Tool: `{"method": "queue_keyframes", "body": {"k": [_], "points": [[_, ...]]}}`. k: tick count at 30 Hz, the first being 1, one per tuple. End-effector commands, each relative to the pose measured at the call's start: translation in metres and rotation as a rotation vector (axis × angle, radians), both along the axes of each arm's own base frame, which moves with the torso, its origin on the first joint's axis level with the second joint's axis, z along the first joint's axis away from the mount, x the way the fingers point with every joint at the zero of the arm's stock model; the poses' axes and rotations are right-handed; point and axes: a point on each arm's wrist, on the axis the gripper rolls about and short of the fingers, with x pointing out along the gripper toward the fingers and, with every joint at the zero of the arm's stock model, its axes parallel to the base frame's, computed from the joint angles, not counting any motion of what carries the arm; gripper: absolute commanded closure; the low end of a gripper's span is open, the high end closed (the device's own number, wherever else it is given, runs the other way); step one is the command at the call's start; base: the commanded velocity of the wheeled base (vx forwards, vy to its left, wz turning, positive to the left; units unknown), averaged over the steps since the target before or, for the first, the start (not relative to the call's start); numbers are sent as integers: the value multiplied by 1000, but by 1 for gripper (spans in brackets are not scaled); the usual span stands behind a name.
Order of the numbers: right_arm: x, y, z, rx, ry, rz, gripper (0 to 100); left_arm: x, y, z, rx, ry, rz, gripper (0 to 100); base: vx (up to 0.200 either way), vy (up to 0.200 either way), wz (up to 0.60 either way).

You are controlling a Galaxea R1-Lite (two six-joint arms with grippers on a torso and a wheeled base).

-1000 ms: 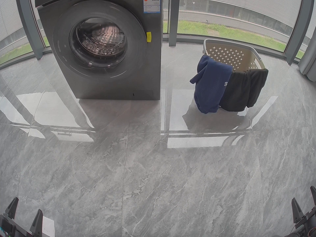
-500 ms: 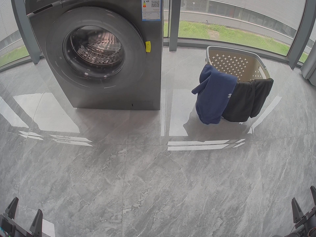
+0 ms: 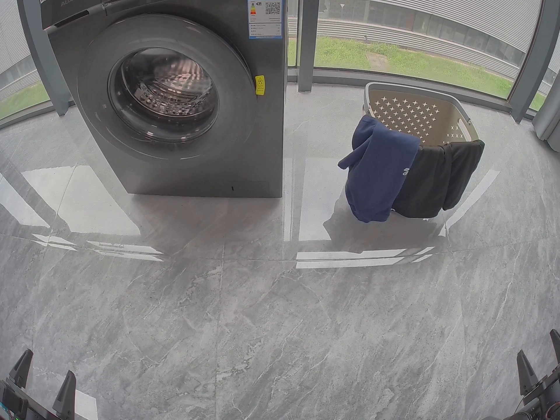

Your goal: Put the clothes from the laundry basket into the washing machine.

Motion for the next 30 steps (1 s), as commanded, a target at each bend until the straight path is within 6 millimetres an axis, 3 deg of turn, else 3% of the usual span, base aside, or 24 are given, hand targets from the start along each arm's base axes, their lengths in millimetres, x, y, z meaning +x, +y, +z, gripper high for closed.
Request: {"method": "queue_keyframes", "body": {"k": [1,8,16,30], "points": [[0,0,-5,0,1,-1,0,0,0,-5,-1,-2,0,0,0,-200,0],[0,0,-5,-2,3,-1,0,0,0,-5,-1,-2,0,0,0,-200,-86],[0,0,-5,-2,1,-1,0,0,0,-5,-5,-2,5,0,0,0,-600],[0,0,-5,-2,1,-1,0,0,0,-5,-5,-2,5,0,0,-186,0]]}}
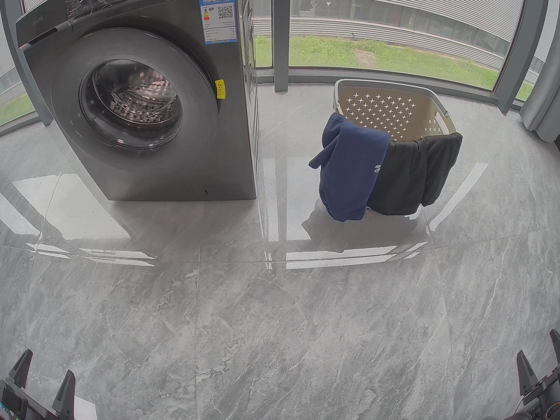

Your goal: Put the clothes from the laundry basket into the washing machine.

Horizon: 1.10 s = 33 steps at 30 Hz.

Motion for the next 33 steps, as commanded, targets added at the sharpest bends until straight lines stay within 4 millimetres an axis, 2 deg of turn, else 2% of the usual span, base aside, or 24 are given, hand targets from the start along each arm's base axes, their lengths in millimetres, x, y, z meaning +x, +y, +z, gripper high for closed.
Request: {"method": "queue_keyframes", "body": {"k": [1,5,14,29,33], "points": [[0,0,-5,-1,1,0,0,0,0,-5,0,-2,0,0,0,-200,0],[0,0,-5,-1,1,0,0,0,0,-5,-2,-2,3,0,0,-200,0],[0,0,-5,-1,1,0,0,0,0,-5,-2,-2,3,0,0,0,0],[0,0,-5,-1,1,0,0,0,0,-5,-2,-2,3,0,0,-200,0],[0,0,-5,-1,1,0,0,0,0,-5,-2,-2,3,0,0,0,0]]}}
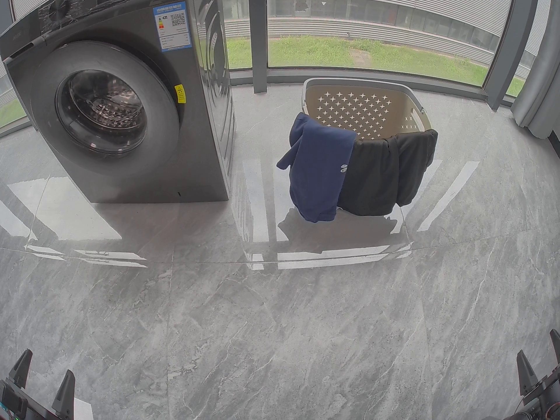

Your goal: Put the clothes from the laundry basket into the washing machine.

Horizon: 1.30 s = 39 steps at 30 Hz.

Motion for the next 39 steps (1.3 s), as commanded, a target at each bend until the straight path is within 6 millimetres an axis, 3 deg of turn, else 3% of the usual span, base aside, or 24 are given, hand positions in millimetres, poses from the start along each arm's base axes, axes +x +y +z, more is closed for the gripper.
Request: {"method": "queue_keyframes", "body": {"k": [1,8,23,35,39], "points": [[0,0,-5,0,1,0,0,0,0,-5,0,-2,0,0,0,0,0],[0,0,-5,0,1,0,0,0,0,-5,0,-1,0,0,0,0,0],[0,0,-5,0,1,0,0,0,0,-5,-5,0,0,0,200,0,0],[0,0,-5,0,1,0,0,0,0,-5,-5,0,0,0,0,0,0],[0,0,-5,0,1,0,0,0,0,-5,-5,0,0,0,0,-200,0]]}}
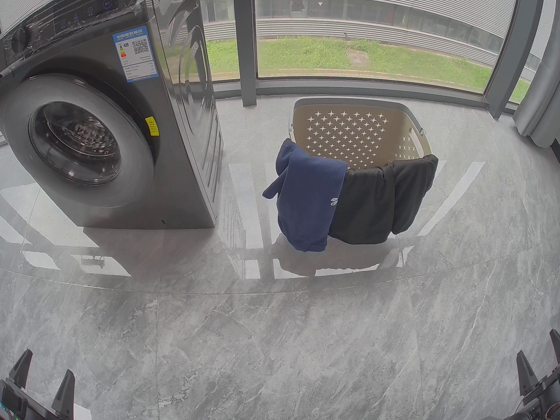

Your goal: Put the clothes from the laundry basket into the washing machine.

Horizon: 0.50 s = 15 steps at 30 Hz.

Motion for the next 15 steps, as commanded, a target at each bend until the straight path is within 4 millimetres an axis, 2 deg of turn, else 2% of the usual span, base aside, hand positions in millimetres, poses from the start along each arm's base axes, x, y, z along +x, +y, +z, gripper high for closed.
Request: {"method": "queue_keyframes", "body": {"k": [1,5,15], "points": [[0,0,-5,-1,1,0,0,0,0,-5,0,-4,0,0,0,-200,0],[0,0,-5,-1,1,2,0,0,0,-5,0,-2,0,0,0,-200,0],[0,0,-5,2,1,2,0,0,0,-5,1,-2,0,0,0,0,0]]}}
